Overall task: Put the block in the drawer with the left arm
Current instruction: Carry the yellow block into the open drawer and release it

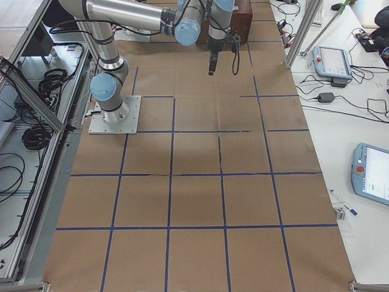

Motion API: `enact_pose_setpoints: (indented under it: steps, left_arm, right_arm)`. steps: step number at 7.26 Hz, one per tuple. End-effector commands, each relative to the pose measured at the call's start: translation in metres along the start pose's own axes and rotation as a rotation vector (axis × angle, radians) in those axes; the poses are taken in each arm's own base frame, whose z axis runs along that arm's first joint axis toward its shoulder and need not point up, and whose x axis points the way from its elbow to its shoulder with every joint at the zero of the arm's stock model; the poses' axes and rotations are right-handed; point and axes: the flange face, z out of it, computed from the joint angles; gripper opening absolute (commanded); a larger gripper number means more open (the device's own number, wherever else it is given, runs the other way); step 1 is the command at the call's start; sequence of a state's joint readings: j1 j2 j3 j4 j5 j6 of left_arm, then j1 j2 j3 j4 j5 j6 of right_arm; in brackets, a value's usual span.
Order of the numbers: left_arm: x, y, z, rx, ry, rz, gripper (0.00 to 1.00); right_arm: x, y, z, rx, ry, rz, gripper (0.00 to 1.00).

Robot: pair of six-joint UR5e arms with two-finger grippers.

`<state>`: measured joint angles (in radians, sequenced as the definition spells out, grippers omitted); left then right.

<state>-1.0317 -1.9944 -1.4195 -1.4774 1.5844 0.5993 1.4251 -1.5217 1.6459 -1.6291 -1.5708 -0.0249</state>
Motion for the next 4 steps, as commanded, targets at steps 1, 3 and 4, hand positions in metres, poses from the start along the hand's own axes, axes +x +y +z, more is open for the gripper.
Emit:
enact_pose_setpoints:
  steps: [1, 3, 4]
  left_arm:
    - [0.000, -0.004, 0.020, -0.027, 0.021, -0.003, 0.00]
    - [-0.003, -0.012, 0.032, -0.027, 0.021, 0.000, 0.07]
    - [-0.003, -0.012, 0.032, -0.024, 0.018, 0.000, 0.13]
  right_arm:
    - [0.000, 0.000, 0.000, 0.000, 0.000, -0.001, 1.00]
    - [0.000, 0.000, -0.001, 0.001, 0.000, -0.001, 1.00]
    - [0.000, 0.000, -0.001, 0.001, 0.000, -0.001, 1.00]
